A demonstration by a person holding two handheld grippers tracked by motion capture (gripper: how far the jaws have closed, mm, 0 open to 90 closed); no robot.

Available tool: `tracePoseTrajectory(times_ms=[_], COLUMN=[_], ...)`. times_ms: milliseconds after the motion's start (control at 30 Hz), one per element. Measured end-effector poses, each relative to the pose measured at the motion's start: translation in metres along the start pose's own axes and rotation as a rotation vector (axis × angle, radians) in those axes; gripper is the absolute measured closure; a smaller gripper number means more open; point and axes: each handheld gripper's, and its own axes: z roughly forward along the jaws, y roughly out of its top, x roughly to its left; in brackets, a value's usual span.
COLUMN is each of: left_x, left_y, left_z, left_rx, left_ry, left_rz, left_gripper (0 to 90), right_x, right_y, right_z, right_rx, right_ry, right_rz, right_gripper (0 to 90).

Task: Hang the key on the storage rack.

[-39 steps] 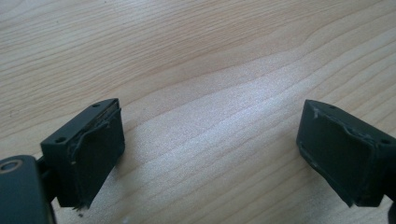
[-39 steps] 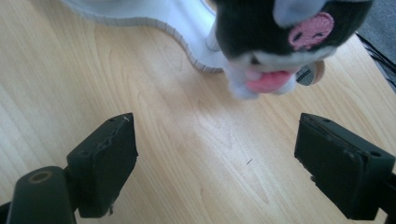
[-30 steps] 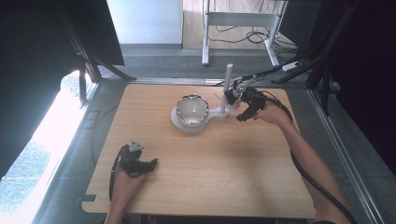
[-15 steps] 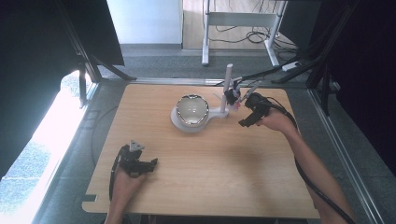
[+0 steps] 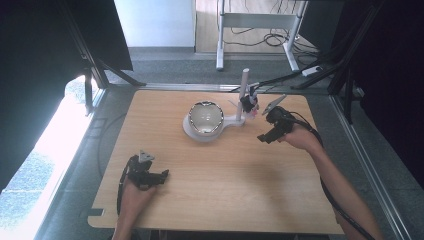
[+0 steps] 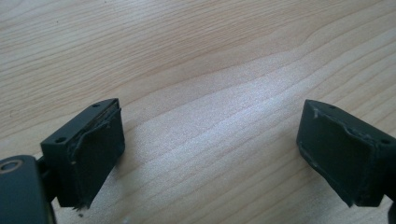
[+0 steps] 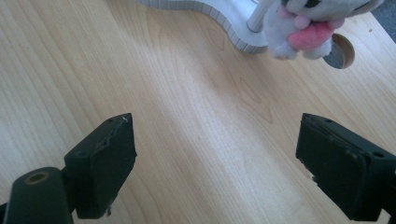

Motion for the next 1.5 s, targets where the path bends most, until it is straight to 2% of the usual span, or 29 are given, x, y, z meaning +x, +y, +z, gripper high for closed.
tracePoseTrajectory(times_ms=[500, 1167, 1500], left_x=[0.000, 0.000, 0.000], left_y=[0.000, 0.000, 0.000], left_z=[0.000, 0.000, 0.000], left_rx=[0.000, -0.002, 0.000], left_ry=[0.000, 0.000, 0.000], left_rz=[0.000, -0.002, 0.000], left_gripper=[7.6, 7.6, 7.6], right_x=[0.023, 0.044, 0.058], right_y=[-0.019, -0.057, -0.074], right_z=[-0.012, -0.027, -0.024], right_rx=[-0.034, -0.063, -0.090], right_ry=[0.001, -0.003, -0.018], right_rz=[-0.005, 0.008, 0.020], right_gripper=[8.7, 8.8, 10.9])
